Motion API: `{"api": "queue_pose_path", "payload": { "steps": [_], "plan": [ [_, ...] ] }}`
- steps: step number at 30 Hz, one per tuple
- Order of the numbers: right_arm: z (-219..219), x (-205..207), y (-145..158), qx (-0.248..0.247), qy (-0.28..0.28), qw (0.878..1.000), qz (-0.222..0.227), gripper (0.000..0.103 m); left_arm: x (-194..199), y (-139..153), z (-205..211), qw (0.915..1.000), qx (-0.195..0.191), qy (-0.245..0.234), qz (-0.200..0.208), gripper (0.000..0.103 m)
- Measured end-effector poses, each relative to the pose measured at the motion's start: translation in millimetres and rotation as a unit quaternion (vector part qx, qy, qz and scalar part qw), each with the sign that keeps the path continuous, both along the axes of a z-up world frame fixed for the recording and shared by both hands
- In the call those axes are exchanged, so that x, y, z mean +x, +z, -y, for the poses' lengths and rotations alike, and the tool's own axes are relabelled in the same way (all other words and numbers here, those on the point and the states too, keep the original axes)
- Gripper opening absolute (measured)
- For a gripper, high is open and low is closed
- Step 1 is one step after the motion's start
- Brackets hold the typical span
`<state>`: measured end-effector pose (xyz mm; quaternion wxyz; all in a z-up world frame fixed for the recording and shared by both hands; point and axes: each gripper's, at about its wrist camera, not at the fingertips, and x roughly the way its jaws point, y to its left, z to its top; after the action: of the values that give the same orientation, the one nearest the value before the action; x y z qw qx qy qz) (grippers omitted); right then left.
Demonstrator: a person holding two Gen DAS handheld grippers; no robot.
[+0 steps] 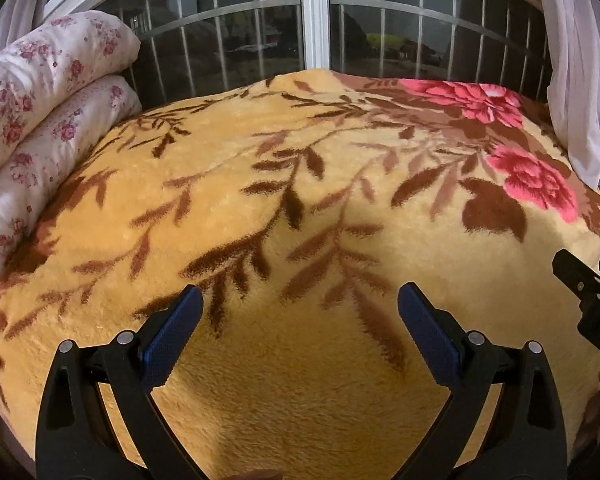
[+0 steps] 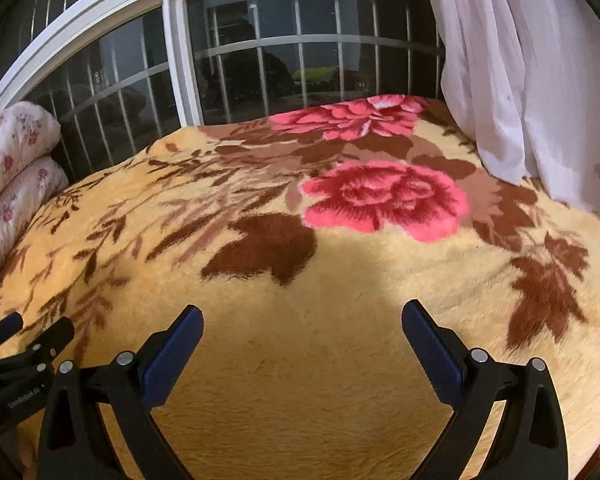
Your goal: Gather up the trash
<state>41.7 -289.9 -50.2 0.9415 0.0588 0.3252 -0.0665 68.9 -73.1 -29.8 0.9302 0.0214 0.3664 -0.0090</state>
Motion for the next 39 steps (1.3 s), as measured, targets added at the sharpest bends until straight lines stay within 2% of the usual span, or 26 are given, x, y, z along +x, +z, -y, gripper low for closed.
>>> {"api": "queue_pose_path", "payload": {
  "steps": [28, 33, 39],
  "plan": [
    [-1.2, 2.6, -2.3, -0.009, 0.001, 1.0, -0.005, 0.098, 3.9, -3.4, -3.8, 0.9999, -0.013, -0.002, -0.01, 0.095],
    [-1.1, 2.7, -2.4, -0.009, 0.002, 1.0, -0.006, 0.098, 1.5, -2.3, -6.0, 0.9999, -0.015, 0.003, 0.007, 0.095],
    [-0.9, 2.9, -2.5, -0.009, 0.002, 1.0, -0.006, 0.098, -1.0, -0.9, -0.7, 0.9998, 0.007, 0.01, 0.018, 0.095]
  ]
}}
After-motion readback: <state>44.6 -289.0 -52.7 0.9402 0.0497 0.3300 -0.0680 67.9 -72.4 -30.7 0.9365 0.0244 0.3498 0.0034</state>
